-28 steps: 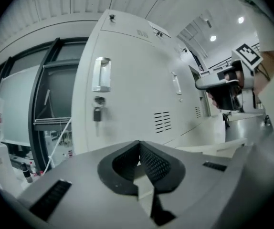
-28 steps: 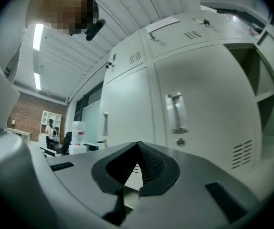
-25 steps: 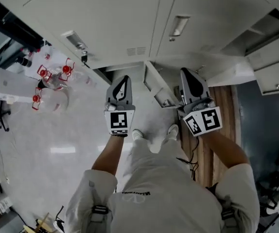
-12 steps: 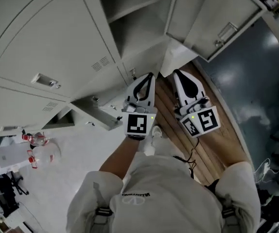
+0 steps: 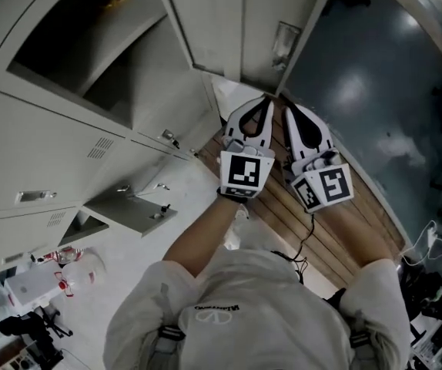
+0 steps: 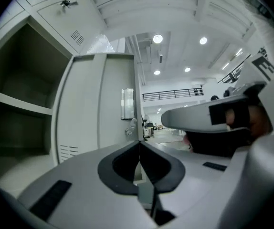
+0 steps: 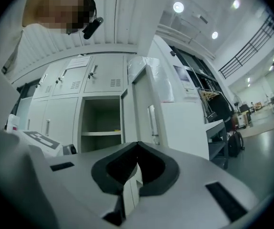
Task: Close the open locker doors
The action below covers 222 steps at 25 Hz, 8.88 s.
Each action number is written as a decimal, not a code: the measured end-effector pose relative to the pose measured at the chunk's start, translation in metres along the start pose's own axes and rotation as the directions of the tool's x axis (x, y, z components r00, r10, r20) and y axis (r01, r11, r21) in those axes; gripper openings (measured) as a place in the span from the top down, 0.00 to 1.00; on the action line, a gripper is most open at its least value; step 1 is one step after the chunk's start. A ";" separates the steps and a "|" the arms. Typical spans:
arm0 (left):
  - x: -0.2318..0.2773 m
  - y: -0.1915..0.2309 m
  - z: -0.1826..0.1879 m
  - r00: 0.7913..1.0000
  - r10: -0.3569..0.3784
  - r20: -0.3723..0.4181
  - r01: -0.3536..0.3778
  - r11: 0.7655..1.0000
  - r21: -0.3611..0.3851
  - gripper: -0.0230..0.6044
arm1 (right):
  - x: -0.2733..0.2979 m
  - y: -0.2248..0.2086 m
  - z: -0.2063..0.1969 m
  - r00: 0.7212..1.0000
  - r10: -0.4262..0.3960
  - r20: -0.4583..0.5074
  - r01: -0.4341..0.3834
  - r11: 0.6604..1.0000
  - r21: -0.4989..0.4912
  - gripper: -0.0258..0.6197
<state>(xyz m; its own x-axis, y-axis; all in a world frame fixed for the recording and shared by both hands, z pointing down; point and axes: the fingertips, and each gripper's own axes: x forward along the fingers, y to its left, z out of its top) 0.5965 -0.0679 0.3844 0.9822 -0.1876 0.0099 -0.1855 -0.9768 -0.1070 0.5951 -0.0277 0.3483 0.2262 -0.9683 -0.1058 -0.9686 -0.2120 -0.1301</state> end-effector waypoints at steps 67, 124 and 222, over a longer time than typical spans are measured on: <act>-0.187 0.259 -0.036 0.807 0.577 -0.127 -0.573 0.817 0.073 0.96 | 0.205 0.298 0.013 0.596 0.803 0.014 -0.803 0.596 0.014 0.89; -0.472 0.086 -0.455 0.456 0.792 -0.405 -0.869 0.495 -0.011 0.82 | -0.061 0.430 -0.397 0.551 0.751 -0.362 -0.783 0.616 0.087 0.93; -0.720 0.150 0.067 0.578 0.816 0.007 -0.814 0.577 -0.064 0.96 | -0.071 0.501 0.019 0.729 0.684 0.012 -0.683 0.728 0.061 0.95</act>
<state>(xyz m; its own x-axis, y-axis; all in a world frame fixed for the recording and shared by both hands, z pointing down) -0.1359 -0.0721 0.2944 0.4168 -0.9047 -0.0885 -0.9084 -0.4180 -0.0058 0.0960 -0.0629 0.2722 -0.4961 -0.8497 -0.1783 -0.8529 0.5154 -0.0829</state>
